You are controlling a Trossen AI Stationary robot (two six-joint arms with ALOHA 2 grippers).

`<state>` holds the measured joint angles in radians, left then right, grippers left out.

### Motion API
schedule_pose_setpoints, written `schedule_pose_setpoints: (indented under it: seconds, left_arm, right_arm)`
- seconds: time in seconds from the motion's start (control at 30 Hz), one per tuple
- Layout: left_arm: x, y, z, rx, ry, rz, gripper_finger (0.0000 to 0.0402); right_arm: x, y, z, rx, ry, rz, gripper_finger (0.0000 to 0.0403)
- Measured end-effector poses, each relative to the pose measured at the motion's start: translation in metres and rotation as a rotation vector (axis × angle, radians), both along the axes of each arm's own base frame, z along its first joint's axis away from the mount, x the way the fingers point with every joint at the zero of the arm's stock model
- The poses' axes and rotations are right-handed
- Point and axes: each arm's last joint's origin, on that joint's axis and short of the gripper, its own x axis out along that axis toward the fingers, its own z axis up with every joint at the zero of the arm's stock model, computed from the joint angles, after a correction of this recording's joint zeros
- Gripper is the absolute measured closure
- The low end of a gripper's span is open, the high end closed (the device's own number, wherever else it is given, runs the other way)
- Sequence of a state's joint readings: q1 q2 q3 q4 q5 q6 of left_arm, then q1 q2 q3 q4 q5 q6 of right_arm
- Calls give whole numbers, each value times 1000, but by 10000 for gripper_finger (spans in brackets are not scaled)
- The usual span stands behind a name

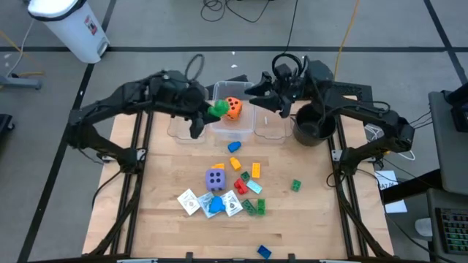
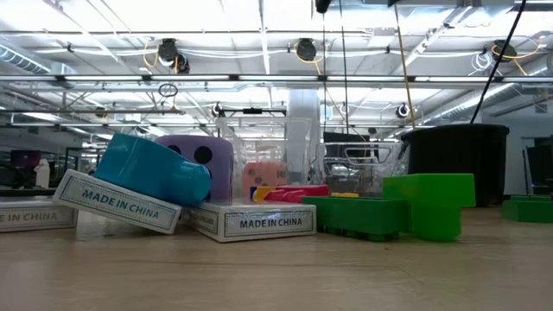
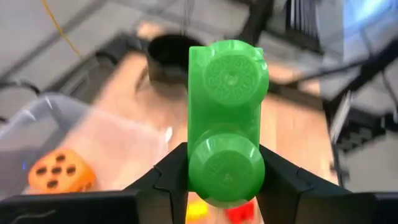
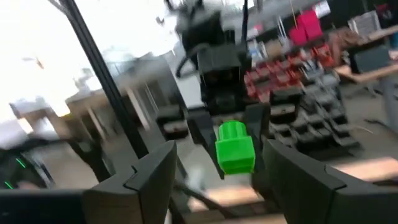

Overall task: Pick & Place Toys
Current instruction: Put the top light green game piece into the right transparent bin

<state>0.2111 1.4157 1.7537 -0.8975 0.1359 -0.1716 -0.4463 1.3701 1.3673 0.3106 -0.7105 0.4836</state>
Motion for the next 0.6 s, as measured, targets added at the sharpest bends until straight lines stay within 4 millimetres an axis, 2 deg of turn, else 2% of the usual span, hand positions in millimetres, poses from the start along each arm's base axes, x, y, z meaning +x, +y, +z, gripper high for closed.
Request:
schedule_pose_setpoints:
  seconds: [0.13, 0.3, 0.47, 0.6]
  left_arm:
    - [21, 7, -15, -50, 159, -83, 265]
    - [48, 18, -37, -107, 306, -174, 248]
    - [74, 23, -53, -123, 343, -250, 261]
    - [87, 26, -60, -126, 351, -256, 266]
  right_arm:
    - [1, 6, 10, -132, 134, -3, 176]
    - [-5, 11, 15, -197, 267, 7, 173]
    - [0, 18, -6, -236, 466, -28, 171]
    - [9, 25, -20, -268, 558, -20, 169]
